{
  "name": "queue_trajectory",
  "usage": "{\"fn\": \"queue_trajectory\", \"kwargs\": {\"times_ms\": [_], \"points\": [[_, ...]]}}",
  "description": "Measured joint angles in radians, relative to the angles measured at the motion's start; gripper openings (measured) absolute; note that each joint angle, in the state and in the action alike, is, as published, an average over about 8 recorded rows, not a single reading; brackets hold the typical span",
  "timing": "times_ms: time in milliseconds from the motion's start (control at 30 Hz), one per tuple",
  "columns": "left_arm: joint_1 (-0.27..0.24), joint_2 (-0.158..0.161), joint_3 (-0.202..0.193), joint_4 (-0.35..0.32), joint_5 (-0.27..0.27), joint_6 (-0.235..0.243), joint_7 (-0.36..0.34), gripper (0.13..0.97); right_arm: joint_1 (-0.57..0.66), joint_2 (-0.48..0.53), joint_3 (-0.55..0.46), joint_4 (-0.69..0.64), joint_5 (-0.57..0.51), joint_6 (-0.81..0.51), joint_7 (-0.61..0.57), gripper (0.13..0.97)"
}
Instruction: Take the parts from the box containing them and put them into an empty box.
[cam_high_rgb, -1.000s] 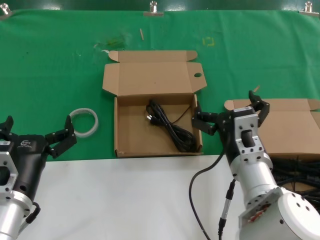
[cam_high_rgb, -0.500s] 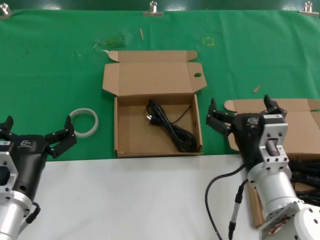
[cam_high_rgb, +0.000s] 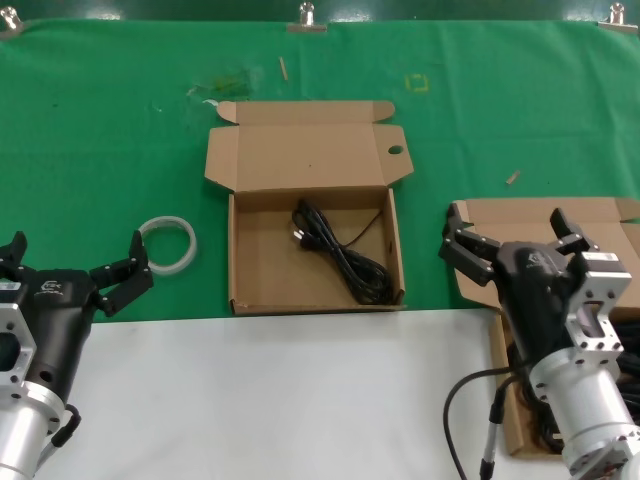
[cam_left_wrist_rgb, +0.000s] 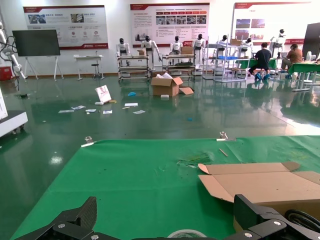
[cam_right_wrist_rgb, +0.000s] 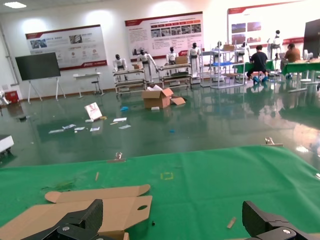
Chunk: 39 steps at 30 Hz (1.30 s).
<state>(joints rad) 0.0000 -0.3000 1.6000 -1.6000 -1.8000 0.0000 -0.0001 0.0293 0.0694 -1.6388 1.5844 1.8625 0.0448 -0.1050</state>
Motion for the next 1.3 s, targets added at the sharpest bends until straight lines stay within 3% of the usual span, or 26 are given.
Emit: {"fn": "queue_trajectory", "kwargs": {"times_ms": [200, 1300], "points": [[0.000, 0.000, 0.000, 0.000, 0.000, 0.000, 0.000, 0.965, -0.014, 0.000, 0.018, 0.007, -0.029, -0.021, 0.050, 0.966], [0.000, 0.000, 0.000, 0.000, 0.000, 0.000, 0.000, 0.965, -0.014, 0.000, 0.019, 0.008, -0.030, -0.022, 0.052, 0.966]]}}
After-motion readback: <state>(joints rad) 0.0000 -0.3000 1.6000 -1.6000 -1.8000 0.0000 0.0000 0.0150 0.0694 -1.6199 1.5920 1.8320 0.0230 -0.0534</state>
